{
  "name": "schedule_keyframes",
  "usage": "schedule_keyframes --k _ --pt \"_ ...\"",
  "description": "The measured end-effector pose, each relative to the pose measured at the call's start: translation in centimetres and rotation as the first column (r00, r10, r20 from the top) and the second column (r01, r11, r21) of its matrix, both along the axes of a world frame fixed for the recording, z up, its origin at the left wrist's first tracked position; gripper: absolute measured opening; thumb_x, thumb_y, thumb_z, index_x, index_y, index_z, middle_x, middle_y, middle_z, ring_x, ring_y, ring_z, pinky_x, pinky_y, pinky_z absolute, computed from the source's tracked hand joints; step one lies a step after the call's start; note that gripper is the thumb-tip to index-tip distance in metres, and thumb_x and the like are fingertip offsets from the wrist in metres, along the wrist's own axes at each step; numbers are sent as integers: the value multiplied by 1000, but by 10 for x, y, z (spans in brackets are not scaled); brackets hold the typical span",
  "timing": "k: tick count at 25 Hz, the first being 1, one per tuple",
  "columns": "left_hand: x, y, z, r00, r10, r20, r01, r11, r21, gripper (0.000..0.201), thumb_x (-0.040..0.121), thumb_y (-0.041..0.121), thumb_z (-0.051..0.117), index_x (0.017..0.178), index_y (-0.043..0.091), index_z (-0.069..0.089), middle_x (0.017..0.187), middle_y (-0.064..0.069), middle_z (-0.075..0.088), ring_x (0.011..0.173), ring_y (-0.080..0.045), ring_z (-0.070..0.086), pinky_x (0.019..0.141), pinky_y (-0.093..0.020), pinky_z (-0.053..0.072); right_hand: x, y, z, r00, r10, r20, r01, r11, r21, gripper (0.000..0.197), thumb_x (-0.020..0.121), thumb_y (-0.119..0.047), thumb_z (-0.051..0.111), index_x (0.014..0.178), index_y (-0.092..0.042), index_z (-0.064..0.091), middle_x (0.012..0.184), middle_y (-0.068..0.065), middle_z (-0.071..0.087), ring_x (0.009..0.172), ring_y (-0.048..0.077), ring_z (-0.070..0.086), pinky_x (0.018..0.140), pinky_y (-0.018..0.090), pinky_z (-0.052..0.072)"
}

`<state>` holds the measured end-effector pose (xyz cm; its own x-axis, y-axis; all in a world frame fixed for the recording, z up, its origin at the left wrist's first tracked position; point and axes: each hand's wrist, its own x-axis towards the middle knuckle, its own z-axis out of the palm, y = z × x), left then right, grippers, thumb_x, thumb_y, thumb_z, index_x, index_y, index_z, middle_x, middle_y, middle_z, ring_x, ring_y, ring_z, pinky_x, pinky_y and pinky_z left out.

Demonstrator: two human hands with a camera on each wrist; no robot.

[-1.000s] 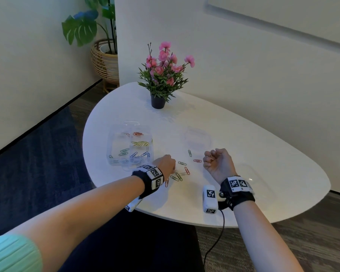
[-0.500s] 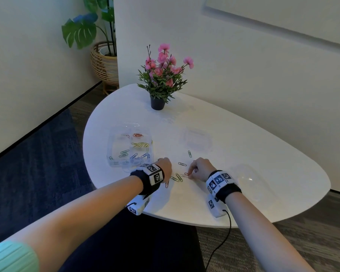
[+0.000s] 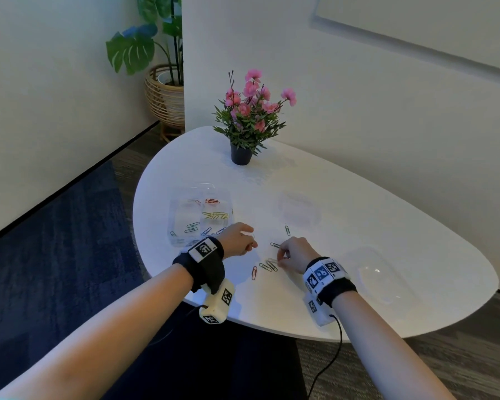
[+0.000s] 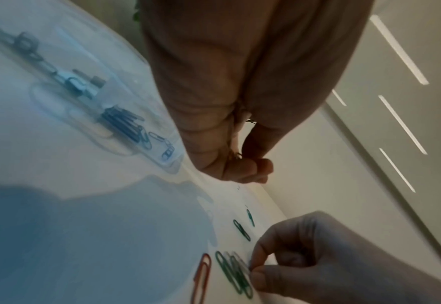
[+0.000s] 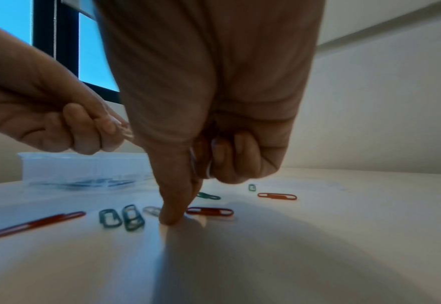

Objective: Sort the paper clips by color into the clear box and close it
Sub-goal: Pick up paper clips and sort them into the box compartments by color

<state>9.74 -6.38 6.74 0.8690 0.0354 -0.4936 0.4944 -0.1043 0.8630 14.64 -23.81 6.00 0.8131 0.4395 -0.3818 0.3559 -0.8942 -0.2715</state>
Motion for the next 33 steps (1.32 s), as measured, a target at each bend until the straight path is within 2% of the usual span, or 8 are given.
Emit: schedule_keyframes --k 3,8,14,22,25,27,30,33 --pt "-4 3 8 992 96 -87 -116 955 -274 21 96 5 41 111 0 56 78 -8 54 62 -12 48 57 -17 44 4 5 3 998 28 -56 -34 994 -107 14 86 -16 61 89 -6 69 91 10 68 81 22 59 72 26 46" --pt "-9 6 6 973 165 -161 -217 890 -400 22 97 7 37 83 2 53 79 -13 55 71 -18 54 68 -25 47 -2 11 5 995 38 -91 -56 977 -206 38 90 -22 48 55 -16 35 55 2 39 52 20 40 47 26 30" --pt "-16 -9 -9 959 137 -246 -247 830 -499 48 102 34 27 109 -5 54 96 -19 61 85 -24 63 79 -30 53 -13 29 47 998 54 -13 -48 959 278 16 80 -17 58 67 -21 50 66 -4 52 61 13 49 57 22 39" --pt "-10 -5 -8 906 274 -322 -422 590 -688 36 101 15 24 118 -7 48 97 -21 61 81 -24 60 56 -26 60 -13 38 49 994 105 -26 -83 896 436 22 81 -12 67 102 -15 68 103 1 71 95 11 67 86 23 53" --pt "-11 3 -4 892 281 -355 -448 662 -601 28 101 16 30 93 -1 52 79 -14 55 63 -16 55 43 -17 52 -8 20 43 996 -60 60 19 850 526 14 84 -13 64 96 -12 69 93 0 70 83 9 64 74 10 49" --pt "-11 16 9 930 192 -313 -337 788 -516 28 100 16 33 81 6 50 71 -5 50 45 -7 49 35 -12 39 -4 1 34 984 -167 64 115 867 484 11 86 -16 63 94 -11 69 89 0 68 77 10 61 70 15 47" --pt "-2 52 33 974 101 -203 -160 942 -296 29 100 16 33 76 11 49 66 -1 44 32 -3 37 33 -11 23 -1 -25 11 983 -181 20 171 954 245 22 87 -22 62 104 -9 66 101 5 68 84 13 57 78 20 43" --pt "21 99 53 978 171 -118 -171 985 8 30 100 16 31 83 8 54 65 0 41 40 -5 35 39 -14 25 0 -37 -3 984 -179 -22 180 964 194 25 87 -23 63 108 -8 65 105 6 66 88 14 56 80 19 41"
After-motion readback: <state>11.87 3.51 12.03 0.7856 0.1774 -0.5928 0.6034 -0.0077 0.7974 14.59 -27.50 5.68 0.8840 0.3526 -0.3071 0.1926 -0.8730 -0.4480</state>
